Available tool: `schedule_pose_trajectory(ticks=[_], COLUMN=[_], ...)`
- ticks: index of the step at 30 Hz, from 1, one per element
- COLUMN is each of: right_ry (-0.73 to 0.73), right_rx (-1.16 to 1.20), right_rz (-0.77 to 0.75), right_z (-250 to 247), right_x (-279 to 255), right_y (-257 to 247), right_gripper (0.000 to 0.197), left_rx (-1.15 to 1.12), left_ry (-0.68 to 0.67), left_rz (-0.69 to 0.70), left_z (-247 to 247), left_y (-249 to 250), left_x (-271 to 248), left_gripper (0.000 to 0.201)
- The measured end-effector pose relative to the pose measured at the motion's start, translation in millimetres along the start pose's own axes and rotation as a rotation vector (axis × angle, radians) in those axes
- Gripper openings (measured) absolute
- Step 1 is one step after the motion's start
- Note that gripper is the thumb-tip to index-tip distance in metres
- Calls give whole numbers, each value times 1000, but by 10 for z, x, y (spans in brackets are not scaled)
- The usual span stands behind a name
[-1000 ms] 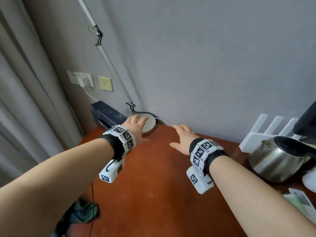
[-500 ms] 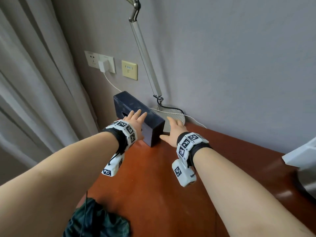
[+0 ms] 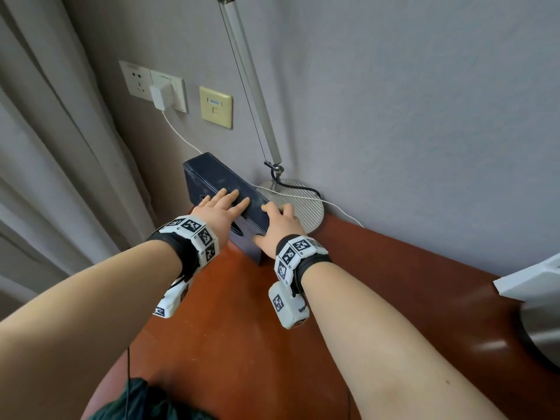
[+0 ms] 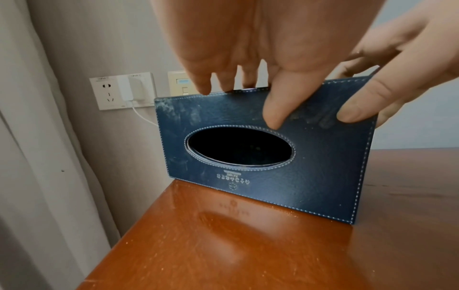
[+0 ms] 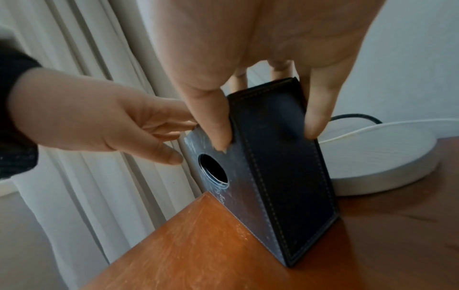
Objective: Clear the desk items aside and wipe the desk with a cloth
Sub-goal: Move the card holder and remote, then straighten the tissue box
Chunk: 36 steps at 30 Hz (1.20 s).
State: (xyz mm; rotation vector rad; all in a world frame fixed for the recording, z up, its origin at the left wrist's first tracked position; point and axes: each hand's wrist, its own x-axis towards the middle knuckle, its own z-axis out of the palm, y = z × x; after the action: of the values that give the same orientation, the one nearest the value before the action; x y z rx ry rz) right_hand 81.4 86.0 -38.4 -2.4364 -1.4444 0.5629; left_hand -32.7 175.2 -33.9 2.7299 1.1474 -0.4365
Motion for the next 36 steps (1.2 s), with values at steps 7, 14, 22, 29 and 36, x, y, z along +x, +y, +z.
schedule_pose_trajectory(ticks=[7,14,22,29,36], right_ry=[-24,-41,-46,-57,-18], right_rx=[-35,-49,-69,-81,-84], right_rz=[13,30,80,150,240], right_z=[-98,-257,-444,-633,-827], right_x=[-217,-693,-1192,-1550,-1840], right_y=[303,927,1589,2176,2829], right_gripper=[56,58,58,60,58], left_rx=[15,130,191,194,134], left_ry=[-33,-48,-44,-73,-52], left_rz=[74,231,162,171,285], left_z=[-51,-1,89,48,136], left_y=[222,651,1009,1571,2213], left_x=[-104,-183,-207,-262,-206], left_gripper=[83,73,76,72,73])
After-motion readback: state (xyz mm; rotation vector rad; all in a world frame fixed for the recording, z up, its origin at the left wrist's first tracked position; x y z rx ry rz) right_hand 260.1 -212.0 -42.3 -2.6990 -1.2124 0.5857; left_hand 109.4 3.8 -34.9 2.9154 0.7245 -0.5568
